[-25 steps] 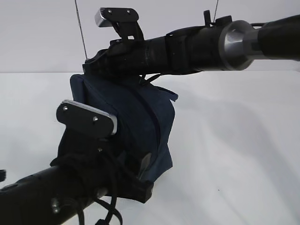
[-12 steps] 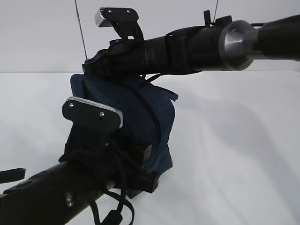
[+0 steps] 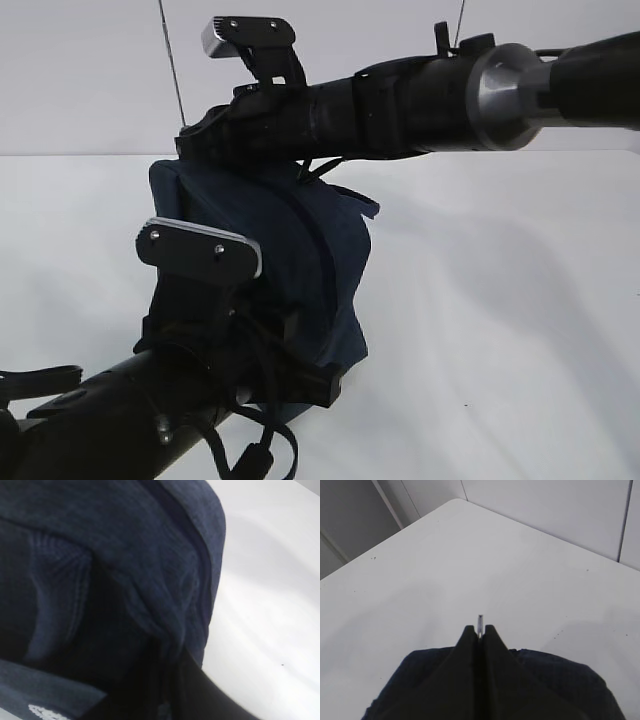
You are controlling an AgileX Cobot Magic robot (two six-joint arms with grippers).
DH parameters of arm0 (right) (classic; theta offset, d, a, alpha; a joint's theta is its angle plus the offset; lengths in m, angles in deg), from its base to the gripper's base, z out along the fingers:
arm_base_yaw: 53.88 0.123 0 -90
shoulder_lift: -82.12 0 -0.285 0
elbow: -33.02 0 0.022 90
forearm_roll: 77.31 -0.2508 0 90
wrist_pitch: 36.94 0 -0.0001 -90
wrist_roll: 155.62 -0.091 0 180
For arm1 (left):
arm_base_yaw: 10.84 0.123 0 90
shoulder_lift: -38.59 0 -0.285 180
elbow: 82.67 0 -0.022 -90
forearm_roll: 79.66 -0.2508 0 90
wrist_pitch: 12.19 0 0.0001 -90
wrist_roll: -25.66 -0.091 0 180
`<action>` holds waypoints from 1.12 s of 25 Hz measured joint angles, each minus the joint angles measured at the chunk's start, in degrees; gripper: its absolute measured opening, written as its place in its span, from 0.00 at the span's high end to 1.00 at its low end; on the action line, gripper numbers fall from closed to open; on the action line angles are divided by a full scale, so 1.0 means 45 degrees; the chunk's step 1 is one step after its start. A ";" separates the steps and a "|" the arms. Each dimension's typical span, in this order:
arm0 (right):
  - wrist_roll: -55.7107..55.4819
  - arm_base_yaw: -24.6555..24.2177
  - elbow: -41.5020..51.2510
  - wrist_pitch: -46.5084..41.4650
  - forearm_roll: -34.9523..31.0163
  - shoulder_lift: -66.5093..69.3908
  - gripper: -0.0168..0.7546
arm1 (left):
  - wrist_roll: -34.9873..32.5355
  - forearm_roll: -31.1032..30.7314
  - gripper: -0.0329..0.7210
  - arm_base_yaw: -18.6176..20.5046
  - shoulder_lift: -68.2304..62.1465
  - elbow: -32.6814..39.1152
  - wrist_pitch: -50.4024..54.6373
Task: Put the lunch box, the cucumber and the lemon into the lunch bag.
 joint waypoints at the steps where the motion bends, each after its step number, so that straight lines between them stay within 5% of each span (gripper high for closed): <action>1: 0.0000 0.0000 0.0000 0.0000 0.0000 0.0000 0.97 | 0.0000 0.0000 0.95 0.0000 0.0000 0.0000 0.0000; 6: 0.0000 0.0000 0.0000 0.0056 0.0083 0.0000 0.97 | -0.0504 0.0445 0.96 0.0000 0.0129 -0.0018 0.0093; 21: -0.0135 -0.0309 0.0000 0.0602 0.2368 -0.0799 0.97 | -0.5945 0.5223 0.96 0.0000 0.1294 -0.0018 0.0322; 28: -0.2835 -0.0608 0.0000 0.0366 0.5679 -0.1069 0.97 | -0.7665 0.6721 0.96 0.0008 0.1924 -0.0018 0.0539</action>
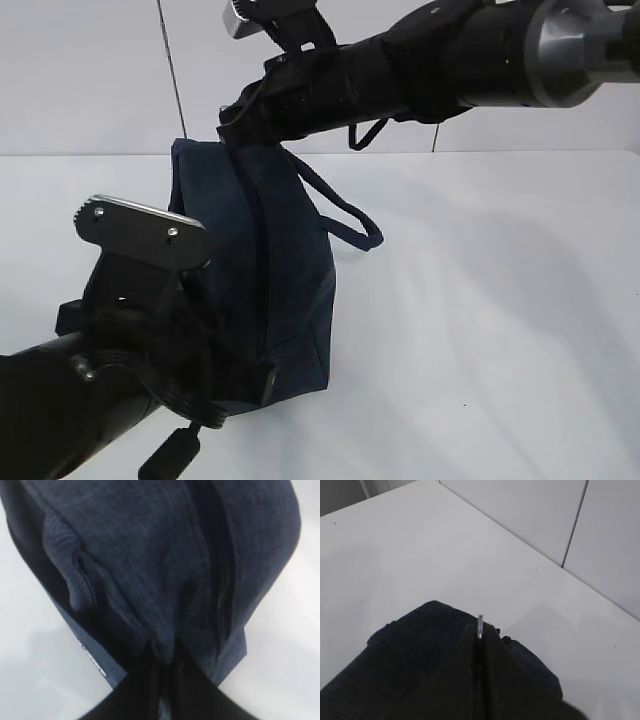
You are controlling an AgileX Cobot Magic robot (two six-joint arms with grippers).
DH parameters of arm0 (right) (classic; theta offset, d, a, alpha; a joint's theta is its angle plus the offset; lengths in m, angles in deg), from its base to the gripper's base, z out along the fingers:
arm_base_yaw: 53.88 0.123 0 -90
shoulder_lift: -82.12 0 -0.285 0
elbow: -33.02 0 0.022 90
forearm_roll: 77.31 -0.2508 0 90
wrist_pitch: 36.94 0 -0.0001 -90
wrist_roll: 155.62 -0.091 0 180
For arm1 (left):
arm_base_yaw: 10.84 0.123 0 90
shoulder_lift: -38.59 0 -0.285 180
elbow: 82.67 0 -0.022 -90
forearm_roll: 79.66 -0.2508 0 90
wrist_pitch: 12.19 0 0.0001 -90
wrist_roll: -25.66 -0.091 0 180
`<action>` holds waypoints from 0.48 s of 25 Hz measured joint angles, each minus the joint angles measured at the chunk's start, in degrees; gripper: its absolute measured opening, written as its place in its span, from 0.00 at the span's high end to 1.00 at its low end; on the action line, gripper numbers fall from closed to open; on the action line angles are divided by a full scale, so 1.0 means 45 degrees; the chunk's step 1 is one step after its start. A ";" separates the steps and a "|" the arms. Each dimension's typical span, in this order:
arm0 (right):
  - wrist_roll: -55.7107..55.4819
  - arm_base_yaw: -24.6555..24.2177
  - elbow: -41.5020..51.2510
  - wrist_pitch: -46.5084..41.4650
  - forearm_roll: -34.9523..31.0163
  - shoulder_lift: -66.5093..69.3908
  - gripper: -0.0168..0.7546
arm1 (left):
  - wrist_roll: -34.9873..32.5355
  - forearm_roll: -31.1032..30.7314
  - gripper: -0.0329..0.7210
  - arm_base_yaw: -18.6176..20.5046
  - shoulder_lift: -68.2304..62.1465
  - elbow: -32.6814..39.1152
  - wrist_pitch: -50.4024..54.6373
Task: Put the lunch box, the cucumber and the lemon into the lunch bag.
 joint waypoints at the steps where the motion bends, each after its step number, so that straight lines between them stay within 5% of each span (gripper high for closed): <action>1: -0.0308 0.0000 0.0000 -0.0069 0.0462 -0.0026 0.97 | -0.0213 0.0167 0.96 0.0000 0.0134 0.0029 0.0038; 12: -0.2526 -0.1038 0.0000 -0.1830 0.3425 -0.0523 0.97 | -0.0646 0.0513 0.96 0.0000 0.1890 0.1516 0.0451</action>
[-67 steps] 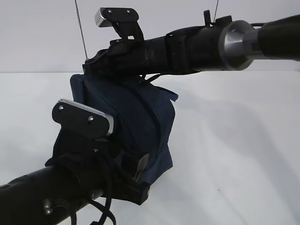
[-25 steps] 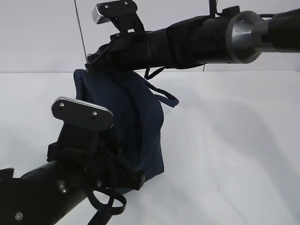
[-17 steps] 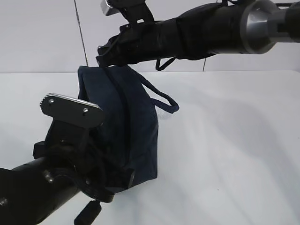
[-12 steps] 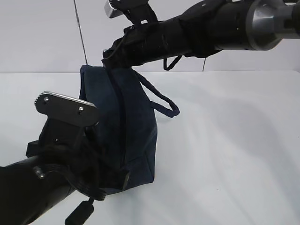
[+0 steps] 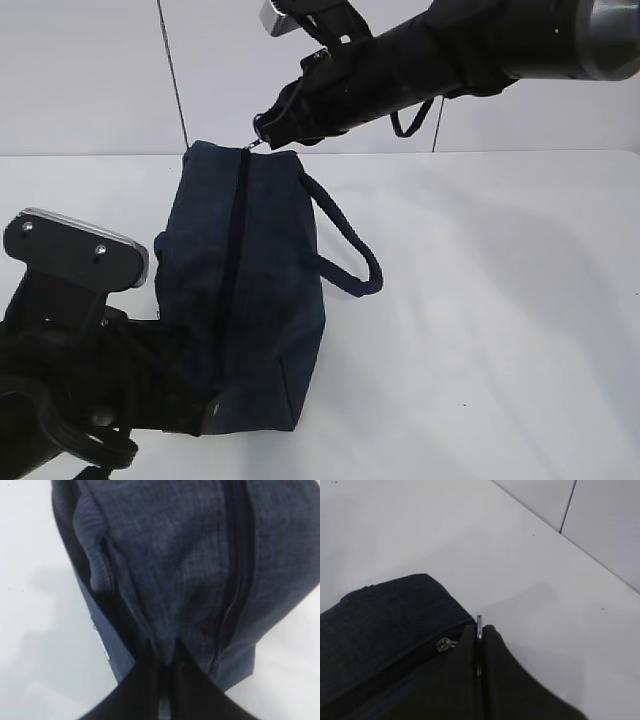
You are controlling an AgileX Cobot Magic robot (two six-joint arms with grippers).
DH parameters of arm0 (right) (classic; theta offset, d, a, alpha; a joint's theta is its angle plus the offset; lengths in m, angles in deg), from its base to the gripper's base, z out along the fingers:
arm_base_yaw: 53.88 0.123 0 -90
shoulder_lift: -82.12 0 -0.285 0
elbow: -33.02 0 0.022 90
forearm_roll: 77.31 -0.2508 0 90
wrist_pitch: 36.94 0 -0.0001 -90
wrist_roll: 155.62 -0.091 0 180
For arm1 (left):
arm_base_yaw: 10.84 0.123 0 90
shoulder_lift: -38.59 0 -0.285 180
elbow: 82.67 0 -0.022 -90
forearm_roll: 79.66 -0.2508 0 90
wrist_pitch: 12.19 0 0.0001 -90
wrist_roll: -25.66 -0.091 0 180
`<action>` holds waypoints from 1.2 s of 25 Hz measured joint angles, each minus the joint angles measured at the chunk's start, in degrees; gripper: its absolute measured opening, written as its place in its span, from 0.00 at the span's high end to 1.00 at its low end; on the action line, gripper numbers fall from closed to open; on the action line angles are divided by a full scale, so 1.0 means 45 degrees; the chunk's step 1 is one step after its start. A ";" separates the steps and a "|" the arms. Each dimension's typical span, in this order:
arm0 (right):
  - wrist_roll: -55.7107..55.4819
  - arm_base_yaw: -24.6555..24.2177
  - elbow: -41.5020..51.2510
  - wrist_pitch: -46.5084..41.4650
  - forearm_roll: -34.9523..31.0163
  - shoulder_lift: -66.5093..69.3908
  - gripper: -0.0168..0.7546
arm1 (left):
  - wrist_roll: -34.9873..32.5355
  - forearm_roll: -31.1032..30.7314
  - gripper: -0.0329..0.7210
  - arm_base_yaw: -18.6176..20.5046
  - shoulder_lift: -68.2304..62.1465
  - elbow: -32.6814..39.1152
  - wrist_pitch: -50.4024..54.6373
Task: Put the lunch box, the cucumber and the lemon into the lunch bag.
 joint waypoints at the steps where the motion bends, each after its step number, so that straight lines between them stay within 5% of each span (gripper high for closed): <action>1: -0.0268 -0.0073 0.0000 -0.0277 0.0384 -0.0055 0.97 | -0.0009 0.0000 0.96 0.0000 0.0061 0.0089 0.0000; 8: -0.1989 -0.0217 0.0000 -0.2809 0.3290 -0.0573 0.97 | -0.0492 0.0000 0.96 0.0252 0.0134 0.0206 0.0000; 16: -0.3113 -0.0217 0.0000 -0.4850 0.6502 -0.1663 0.97 | -0.0657 -0.0147 0.96 0.1621 0.0142 0.0206 0.0506; 30: -0.3271 -0.0217 0.0000 -0.8598 0.7219 -0.2399 0.97 | -0.0715 -0.2802 0.96 0.5475 0.0220 0.0128 0.4071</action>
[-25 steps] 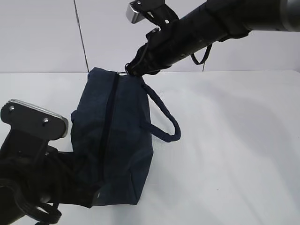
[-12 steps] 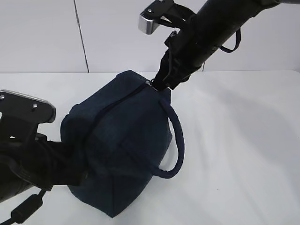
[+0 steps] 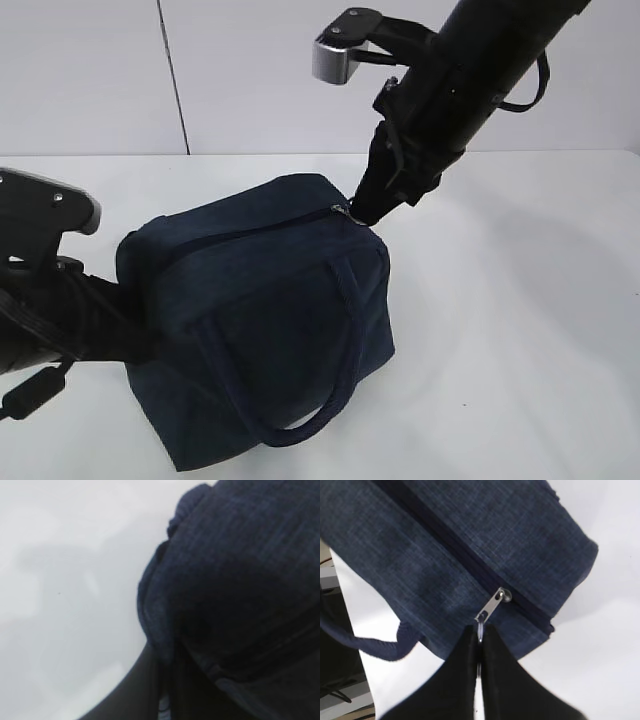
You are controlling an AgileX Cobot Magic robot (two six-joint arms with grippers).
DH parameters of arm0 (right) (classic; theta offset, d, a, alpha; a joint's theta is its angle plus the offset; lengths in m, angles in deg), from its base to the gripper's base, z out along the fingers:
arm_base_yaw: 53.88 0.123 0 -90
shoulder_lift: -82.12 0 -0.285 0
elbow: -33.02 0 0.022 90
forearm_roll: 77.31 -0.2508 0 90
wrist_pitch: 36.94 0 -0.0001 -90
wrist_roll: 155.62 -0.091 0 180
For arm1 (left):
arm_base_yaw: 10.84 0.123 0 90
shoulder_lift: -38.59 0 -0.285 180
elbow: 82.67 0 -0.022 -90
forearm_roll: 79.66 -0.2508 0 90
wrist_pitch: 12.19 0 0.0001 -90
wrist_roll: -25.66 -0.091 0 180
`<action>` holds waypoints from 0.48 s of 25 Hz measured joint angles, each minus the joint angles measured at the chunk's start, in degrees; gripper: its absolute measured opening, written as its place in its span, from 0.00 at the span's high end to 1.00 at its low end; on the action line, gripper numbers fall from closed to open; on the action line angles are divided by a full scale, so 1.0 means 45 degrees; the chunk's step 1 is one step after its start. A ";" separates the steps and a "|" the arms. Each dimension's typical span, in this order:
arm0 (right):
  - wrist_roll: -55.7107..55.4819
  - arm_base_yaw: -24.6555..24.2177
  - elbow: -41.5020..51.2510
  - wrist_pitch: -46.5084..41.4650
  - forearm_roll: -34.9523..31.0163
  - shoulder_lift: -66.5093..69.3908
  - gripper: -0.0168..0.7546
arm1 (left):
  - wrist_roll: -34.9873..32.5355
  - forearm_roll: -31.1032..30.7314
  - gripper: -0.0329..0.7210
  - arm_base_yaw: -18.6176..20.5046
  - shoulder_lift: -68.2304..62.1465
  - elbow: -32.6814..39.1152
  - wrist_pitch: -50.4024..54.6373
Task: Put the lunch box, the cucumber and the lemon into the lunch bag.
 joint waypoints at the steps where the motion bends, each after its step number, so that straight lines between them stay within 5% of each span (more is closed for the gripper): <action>1: 0.0000 0.0000 0.0000 -0.0066 0.0025 -0.0103 0.97 | 0.0000 -0.0367 0.96 0.0426 0.0000 -0.0082 0.0538; 12: -0.0697 0.0000 0.0666 -0.0165 -0.0835 -0.1111 0.97 | -0.0029 -0.2964 0.96 0.3827 -0.0024 -0.1568 0.5232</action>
